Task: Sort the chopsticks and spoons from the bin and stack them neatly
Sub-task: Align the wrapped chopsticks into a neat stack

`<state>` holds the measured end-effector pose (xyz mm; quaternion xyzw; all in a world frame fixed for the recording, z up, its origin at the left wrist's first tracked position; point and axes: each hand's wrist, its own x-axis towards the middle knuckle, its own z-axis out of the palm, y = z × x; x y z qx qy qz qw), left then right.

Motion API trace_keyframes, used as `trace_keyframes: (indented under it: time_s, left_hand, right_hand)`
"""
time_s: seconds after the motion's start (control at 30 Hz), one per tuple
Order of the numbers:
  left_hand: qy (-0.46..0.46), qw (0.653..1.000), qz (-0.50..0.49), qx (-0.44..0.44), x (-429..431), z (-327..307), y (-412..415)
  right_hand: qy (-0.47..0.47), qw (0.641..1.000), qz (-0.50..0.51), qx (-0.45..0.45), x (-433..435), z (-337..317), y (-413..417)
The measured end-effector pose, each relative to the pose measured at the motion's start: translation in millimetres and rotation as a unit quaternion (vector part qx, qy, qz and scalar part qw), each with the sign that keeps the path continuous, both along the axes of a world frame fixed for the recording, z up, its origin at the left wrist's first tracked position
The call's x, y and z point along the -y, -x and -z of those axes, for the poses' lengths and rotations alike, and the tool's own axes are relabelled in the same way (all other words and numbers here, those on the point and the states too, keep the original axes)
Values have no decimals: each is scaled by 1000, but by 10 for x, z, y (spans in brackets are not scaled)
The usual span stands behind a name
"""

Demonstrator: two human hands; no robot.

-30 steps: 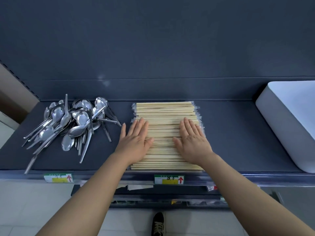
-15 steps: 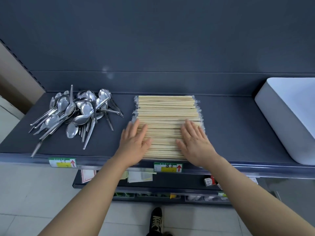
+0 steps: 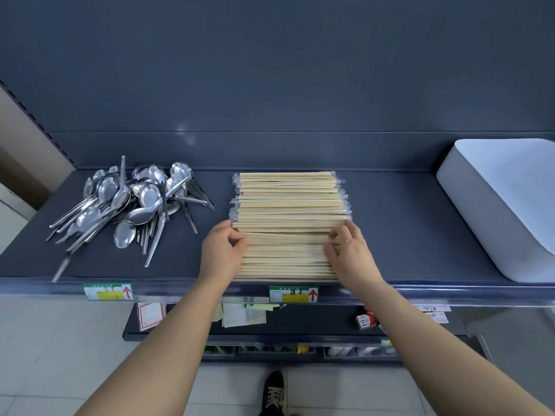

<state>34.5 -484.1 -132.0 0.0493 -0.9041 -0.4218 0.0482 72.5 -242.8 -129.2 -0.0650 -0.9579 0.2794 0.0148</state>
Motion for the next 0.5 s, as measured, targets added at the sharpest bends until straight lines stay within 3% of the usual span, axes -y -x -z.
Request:
trace_keyframes:
  time_s: [0.17, 0.5]
  left_hand:
    - [-29, 999, -24, -23, 6, -23, 3]
    - [31, 999, 13, -19, 33, 4, 8]
  right_hand:
    - [35, 999, 19, 13, -13, -20, 17]
    - [5, 999, 31, 7, 54, -46, 7]
